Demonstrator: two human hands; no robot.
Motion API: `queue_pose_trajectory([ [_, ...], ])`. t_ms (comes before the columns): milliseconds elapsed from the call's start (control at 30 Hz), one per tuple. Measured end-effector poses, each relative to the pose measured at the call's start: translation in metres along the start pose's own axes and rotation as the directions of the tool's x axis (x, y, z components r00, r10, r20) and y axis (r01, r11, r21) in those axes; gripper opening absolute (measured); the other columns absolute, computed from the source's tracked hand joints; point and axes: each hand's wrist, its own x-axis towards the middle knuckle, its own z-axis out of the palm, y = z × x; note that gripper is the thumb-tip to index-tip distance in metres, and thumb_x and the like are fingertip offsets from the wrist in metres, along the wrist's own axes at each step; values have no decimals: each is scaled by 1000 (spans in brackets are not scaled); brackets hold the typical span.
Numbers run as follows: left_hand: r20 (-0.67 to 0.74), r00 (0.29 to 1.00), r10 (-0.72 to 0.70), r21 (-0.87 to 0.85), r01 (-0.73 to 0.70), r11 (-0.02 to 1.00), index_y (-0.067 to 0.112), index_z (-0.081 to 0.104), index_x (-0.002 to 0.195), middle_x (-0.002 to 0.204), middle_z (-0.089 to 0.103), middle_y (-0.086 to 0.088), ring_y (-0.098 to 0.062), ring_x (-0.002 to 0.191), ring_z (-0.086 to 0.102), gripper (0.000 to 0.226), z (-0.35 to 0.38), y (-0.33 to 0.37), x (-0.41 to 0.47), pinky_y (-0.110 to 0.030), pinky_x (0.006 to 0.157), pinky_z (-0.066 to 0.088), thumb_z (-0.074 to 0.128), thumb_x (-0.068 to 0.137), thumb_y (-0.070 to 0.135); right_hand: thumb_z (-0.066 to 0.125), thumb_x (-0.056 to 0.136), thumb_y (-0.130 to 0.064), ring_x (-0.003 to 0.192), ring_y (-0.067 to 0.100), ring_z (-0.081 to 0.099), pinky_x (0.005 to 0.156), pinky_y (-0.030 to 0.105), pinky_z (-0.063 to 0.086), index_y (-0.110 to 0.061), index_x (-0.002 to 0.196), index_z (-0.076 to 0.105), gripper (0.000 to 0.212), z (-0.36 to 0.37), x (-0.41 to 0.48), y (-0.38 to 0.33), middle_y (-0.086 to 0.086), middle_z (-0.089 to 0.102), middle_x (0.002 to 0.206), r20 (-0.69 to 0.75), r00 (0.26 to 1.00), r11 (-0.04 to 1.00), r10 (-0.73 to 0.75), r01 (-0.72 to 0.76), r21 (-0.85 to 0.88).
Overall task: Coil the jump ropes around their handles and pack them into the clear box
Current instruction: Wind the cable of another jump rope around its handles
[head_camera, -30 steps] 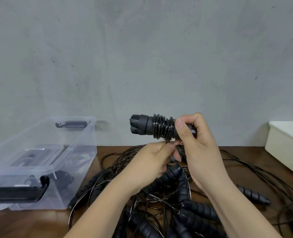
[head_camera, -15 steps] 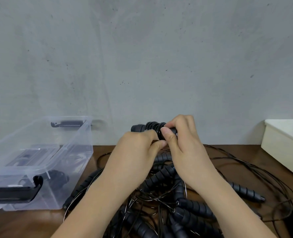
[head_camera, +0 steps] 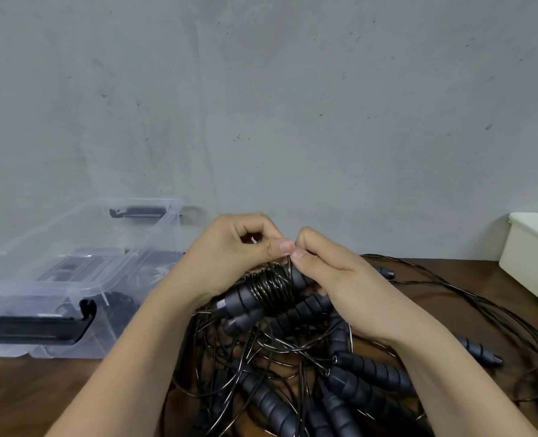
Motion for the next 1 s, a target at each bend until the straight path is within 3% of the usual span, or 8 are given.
queue_pose_trajectory([
  [133, 58, 997, -42, -174, 52, 983, 19, 69, 90, 84, 63, -6, -18, 76, 56, 21, 5, -3, 2, -25, 68, 49, 86, 89, 31, 54, 101, -52, 76, 26, 40, 71, 49, 34, -22, 92, 54, 30, 1, 2, 3, 5, 47, 80, -67, 997, 985, 34, -22, 172],
  [333, -101, 995, 18, -20, -20, 1000, 18, 69, 77, 70, 64, 7, -5, 63, 53, 23, 8, 8, -5, -16, 61, 41, 89, 79, 29, 55, 98, -55, 76, 27, 39, 72, 50, 35, -22, 95, 55, 34, 8, 1, 2, 8, 46, 80, -141, 989, 975, 54, -21, 222],
  [500, -149, 988, 28, 166, -3, 986, 13, 76, 75, 59, 67, 12, 5, 51, 52, 19, 5, 17, -21, -9, 55, 37, 89, 83, 24, 56, 111, -31, 77, 22, 42, 70, 43, 34, -20, 85, 55, 27, 13, 0, -1, 0, 51, 78, -97, 978, 928, 184, -140, 346],
  [600, -97, 995, -12, 240, 35, 970, 24, 79, 79, 68, 73, 1, -6, 61, 59, 16, -2, 15, -37, -30, 61, 46, 83, 88, 36, 59, 109, -33, 79, 24, 43, 68, 42, 34, -22, 85, 58, 27, 24, 0, -3, 3, 51, 80, -60, 970, 890, 237, -192, 413],
  [733, -12, 998, -64, 346, 64, 936, 24, 81, 90, 79, 77, -3, -16, 73, 69, 23, -17, 17, -52, -48, 74, 58, 70, 99, 42, 62, 107, -38, 79, 22, 47, 68, 39, 34, -22, 85, 58, 28, 37, -1, -5, 3, 54, 82, -18, 960, 871, 281, -247, 424],
  [800, 60, 996, -67, 394, 38, 918, 26, 83, 109, 97, 81, 5, -12, 92, 76, 32, -26, 23, -60, -42, 84, 58, 56, 107, 43, 60, 109, -34, 76, 23, 47, 63, 37, 34, -21, 86, 58, 27, 40, 1, -7, 6, 55, 85, -15, 949, 832, 315, -269, 486],
  [867, 128, 983, -130, 304, 86, 949, 28, 76, 130, 119, 77, 17, -2, 116, 70, 37, -38, 27, -67, -32, 103, 50, 45, 113, 41, 59, 109, -29, 69, 21, 48, 58, 34, 33, -18, 88, 58, 24, 40, 7, -12, 7, 55, 82, -19, 935, 773, 355, -282, 569],
  [1000, 325, 931, -164, 23, 166, 986, 23, 48, 157, 154, 58, -1, -22, 146, 52, 68, -59, 32, -78, -54, 122, 36, 64, 96, 45, 56, 110, -22, 72, 28, 52, 57, 35, 35, -1, 111, 64, 22, 43, 31, -29, 16, 59, 90, 70, 926, 629, 371, -306, 715],
])
